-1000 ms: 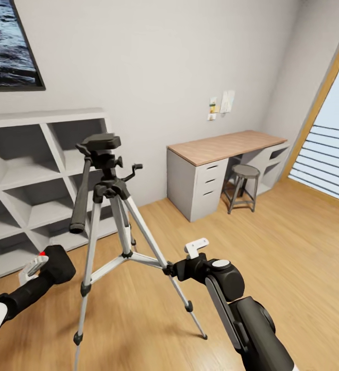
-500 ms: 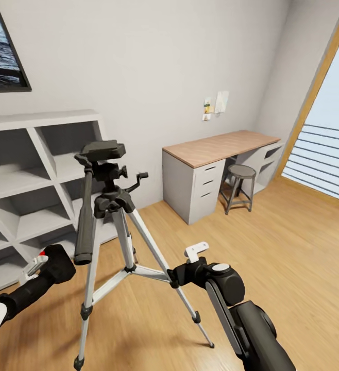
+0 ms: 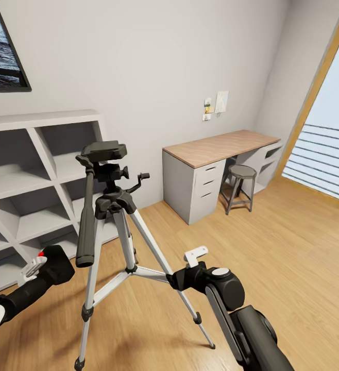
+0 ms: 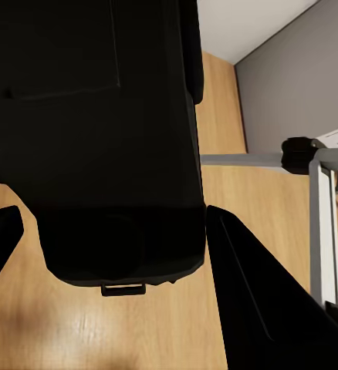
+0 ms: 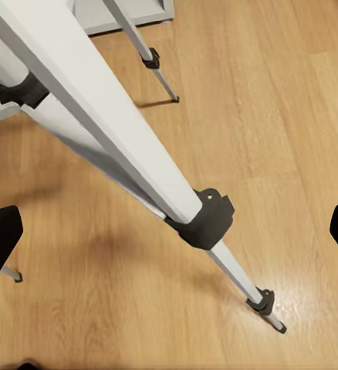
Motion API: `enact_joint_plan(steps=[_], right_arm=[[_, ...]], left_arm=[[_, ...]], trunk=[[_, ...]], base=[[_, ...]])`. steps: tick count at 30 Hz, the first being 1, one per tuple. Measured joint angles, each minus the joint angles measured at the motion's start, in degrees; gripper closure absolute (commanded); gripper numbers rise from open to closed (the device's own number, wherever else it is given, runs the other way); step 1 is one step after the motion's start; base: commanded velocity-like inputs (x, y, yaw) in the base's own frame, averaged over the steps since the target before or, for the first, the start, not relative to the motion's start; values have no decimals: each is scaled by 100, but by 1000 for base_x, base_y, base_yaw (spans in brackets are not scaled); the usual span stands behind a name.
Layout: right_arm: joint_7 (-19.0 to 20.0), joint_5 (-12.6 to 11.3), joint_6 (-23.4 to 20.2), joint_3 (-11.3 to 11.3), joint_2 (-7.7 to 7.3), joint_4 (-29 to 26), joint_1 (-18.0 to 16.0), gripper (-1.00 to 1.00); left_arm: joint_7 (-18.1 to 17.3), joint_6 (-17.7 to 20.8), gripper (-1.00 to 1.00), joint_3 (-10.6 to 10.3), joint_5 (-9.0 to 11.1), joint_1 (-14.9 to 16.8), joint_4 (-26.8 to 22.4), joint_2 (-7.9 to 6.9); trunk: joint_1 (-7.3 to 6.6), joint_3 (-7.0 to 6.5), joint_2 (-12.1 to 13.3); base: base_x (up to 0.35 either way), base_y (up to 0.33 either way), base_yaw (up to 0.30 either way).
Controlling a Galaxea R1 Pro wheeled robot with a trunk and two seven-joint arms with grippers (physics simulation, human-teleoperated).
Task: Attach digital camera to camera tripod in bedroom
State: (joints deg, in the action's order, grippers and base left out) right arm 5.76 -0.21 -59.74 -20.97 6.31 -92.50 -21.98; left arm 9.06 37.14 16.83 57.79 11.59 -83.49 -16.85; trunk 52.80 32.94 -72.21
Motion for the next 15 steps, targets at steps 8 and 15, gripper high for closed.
enact_joint_plan(steps=[8,15], right_arm=[[-4,9,0,-3,-178,0,402,-100],[-11,17,0,-112,-474,12,886,-100]], left_arm=[[15,-1,100,1,1,-3,-1,-2],[5,-7,100,1,-4,-5,3,-8]], trunk=[[0,0,0],[0,0,0]], base=[[0,0,0],[0,0,0]])
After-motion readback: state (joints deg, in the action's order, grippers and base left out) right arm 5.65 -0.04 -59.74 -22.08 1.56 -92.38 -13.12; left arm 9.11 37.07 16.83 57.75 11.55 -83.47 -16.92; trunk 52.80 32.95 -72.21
